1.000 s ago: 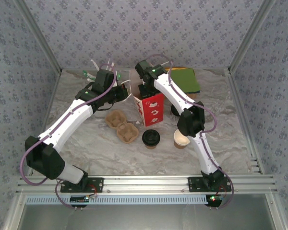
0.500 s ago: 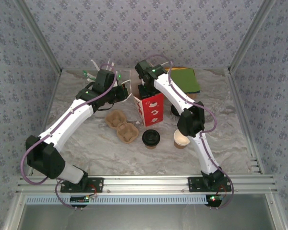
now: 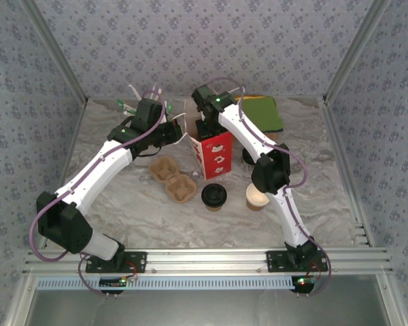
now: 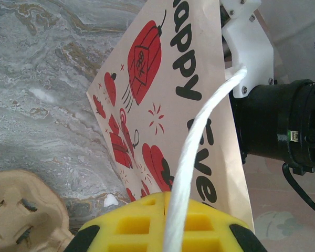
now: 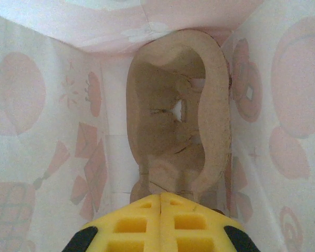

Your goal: Pack the takeout coffee

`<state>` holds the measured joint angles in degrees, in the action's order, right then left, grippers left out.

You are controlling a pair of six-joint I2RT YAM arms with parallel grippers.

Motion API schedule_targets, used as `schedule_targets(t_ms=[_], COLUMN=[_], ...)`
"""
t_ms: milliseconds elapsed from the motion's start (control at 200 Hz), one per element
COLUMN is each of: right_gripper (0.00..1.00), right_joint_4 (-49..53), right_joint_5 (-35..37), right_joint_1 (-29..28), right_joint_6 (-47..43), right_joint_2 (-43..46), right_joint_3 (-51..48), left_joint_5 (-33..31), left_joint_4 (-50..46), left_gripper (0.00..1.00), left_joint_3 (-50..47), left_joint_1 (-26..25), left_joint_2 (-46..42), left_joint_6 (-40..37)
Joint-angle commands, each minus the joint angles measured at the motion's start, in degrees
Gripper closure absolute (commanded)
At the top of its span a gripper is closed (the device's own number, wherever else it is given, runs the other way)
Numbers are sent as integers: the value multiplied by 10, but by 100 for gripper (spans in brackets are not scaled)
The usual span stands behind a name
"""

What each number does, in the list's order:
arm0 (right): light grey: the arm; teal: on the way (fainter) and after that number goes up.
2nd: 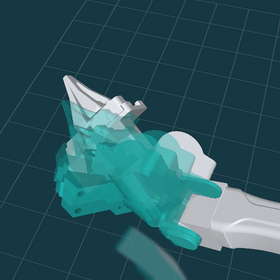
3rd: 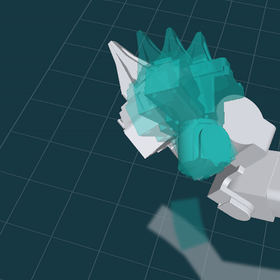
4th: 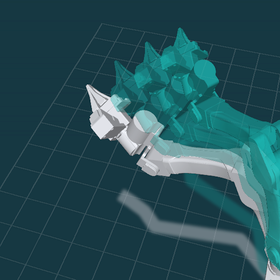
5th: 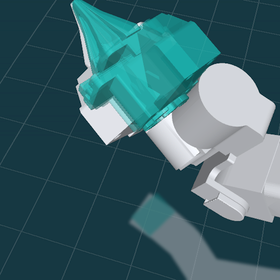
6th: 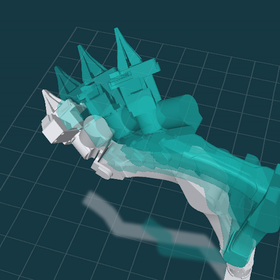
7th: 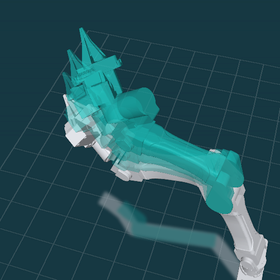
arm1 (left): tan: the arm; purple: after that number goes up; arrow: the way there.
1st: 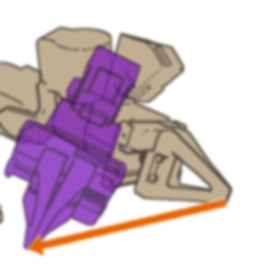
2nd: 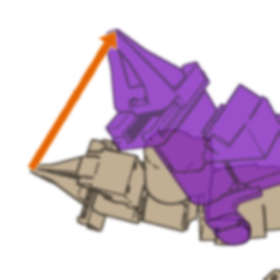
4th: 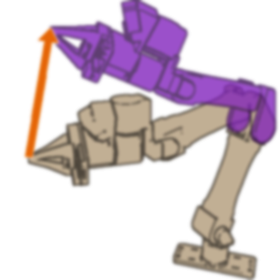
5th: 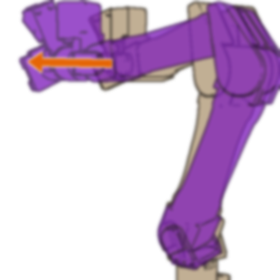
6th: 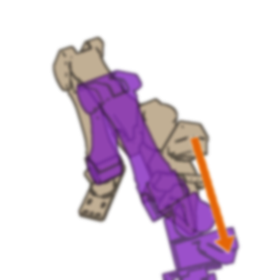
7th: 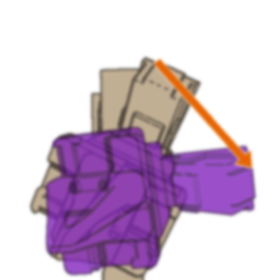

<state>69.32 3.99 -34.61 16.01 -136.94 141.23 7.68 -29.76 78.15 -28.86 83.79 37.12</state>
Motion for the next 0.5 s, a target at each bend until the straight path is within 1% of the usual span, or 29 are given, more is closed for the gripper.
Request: schedule_targets(t_ms=[0, 495], right_gripper=[100, 100], right_joint_4=[2, -5], right_joint_5=[-3, -8], right_joint_1=[3, 7], right_joint_6=[3, 7], right_joint_2=[-4, -9], right_joint_3=[-3, -4], left_joint_5=[8, 8], left_joint_4=[2, 1], left_gripper=[100, 100], left_joint_3=[15, 17], left_joint_1=[3, 3], left_joint_2=[9, 11], left_joint_6=[-3, -5])
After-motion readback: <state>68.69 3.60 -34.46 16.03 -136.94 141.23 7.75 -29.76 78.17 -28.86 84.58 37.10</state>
